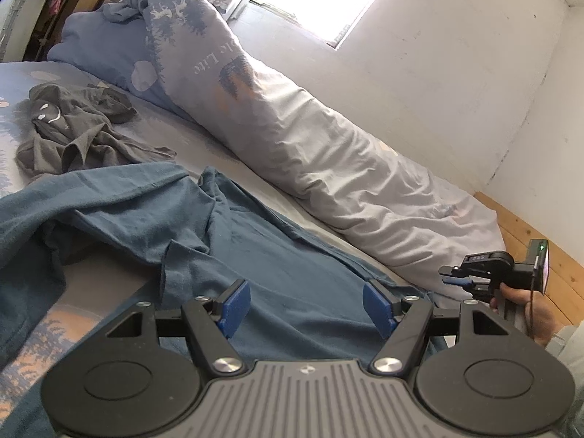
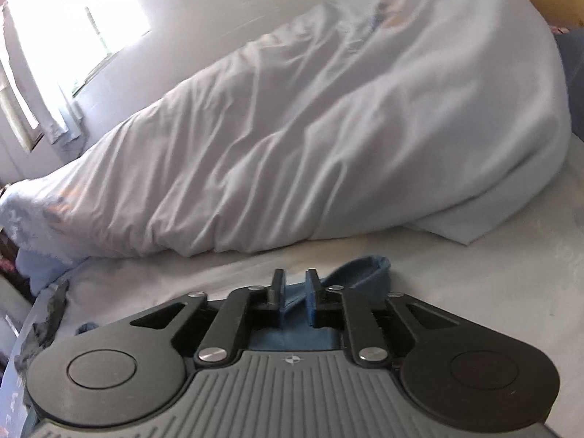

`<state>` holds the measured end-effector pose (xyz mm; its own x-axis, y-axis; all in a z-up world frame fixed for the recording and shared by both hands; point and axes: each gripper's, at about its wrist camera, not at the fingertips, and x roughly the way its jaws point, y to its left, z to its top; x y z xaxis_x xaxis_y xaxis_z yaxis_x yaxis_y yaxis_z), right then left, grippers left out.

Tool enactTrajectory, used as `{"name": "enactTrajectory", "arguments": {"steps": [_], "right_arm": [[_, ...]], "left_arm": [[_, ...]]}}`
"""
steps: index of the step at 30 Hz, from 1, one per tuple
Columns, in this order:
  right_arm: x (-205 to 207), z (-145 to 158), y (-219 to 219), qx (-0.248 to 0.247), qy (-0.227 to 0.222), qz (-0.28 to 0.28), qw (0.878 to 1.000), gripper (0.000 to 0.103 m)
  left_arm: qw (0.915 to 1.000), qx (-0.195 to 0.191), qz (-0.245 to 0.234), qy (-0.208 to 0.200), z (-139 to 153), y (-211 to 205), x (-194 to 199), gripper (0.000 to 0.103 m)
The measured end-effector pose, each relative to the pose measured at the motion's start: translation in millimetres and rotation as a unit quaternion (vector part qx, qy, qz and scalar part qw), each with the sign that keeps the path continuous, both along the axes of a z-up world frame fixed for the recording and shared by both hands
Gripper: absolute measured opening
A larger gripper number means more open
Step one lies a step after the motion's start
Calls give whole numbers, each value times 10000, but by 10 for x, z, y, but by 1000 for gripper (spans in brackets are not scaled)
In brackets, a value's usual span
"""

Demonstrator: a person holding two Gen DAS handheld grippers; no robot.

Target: Fold clothes

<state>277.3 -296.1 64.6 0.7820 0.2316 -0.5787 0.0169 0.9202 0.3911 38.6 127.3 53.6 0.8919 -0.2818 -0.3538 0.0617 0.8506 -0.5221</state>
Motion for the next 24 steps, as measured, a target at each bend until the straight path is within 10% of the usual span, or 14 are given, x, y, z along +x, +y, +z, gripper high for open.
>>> {"name": "enactTrajectory", "arguments": {"steps": [20,24], "right_arm": [[-399,32,342,-1142,148,1163,9865,32],[-430,107,386,-1561,157,1436,9771,34]], "left_arm": [[9933,872,109,754,-239,547,679,64],[9937,824,75,759,-293,568,751,0]]}}
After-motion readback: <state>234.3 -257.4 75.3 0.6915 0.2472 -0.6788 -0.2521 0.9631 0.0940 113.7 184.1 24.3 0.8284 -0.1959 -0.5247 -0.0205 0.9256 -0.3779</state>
